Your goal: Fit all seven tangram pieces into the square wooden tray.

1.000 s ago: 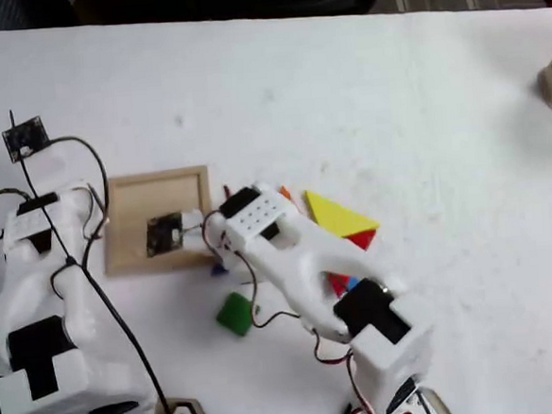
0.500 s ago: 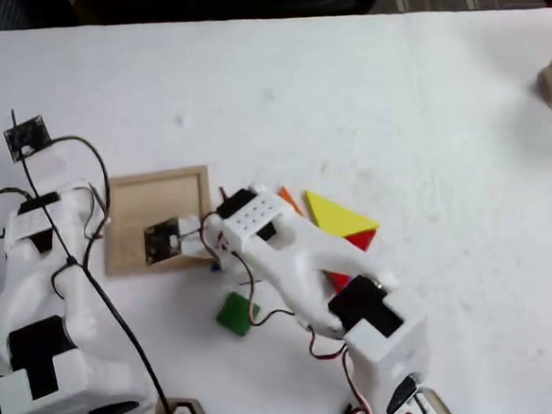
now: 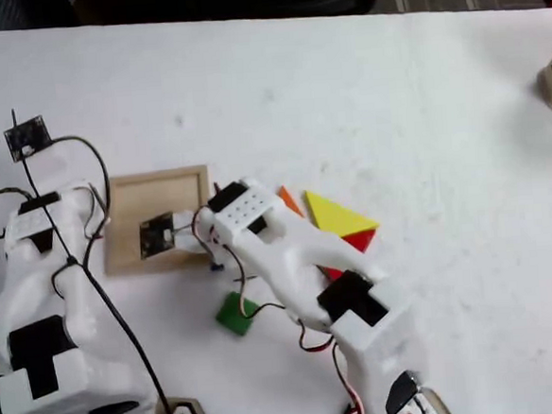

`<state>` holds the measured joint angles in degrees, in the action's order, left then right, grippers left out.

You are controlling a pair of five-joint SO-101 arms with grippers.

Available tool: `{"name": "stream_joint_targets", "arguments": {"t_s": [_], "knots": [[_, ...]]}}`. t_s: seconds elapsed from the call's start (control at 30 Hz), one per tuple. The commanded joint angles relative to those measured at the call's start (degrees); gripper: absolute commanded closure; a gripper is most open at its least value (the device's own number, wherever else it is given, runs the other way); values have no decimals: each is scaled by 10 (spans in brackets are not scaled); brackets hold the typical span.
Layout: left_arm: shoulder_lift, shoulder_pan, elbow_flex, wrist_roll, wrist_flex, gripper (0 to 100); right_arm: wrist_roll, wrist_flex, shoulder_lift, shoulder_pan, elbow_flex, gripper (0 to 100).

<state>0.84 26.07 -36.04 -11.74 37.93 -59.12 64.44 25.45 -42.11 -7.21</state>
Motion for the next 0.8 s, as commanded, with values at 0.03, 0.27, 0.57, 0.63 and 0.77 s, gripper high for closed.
{"name": "stream_joint_targets", "arguments": {"t_s": [0.03, 0.27, 0.57, 0.63, 0.77], "knots": [[-2, -6, 33, 5, -17, 972, 7, -10, 7, -9, 32, 697], [-2, 7, 31, 5, -16, 972, 7, -10, 7, -8, 34, 741], [-2, 7, 31, 5, -18, 972, 7, -15, 8, -10, 47, 680], [-2, 7, 32, 5, -18, 972, 7, -29, 8, -11, 47, 680], [-2, 7, 31, 5, -18, 972, 7, -31, 8, -15, 43, 702]]}}
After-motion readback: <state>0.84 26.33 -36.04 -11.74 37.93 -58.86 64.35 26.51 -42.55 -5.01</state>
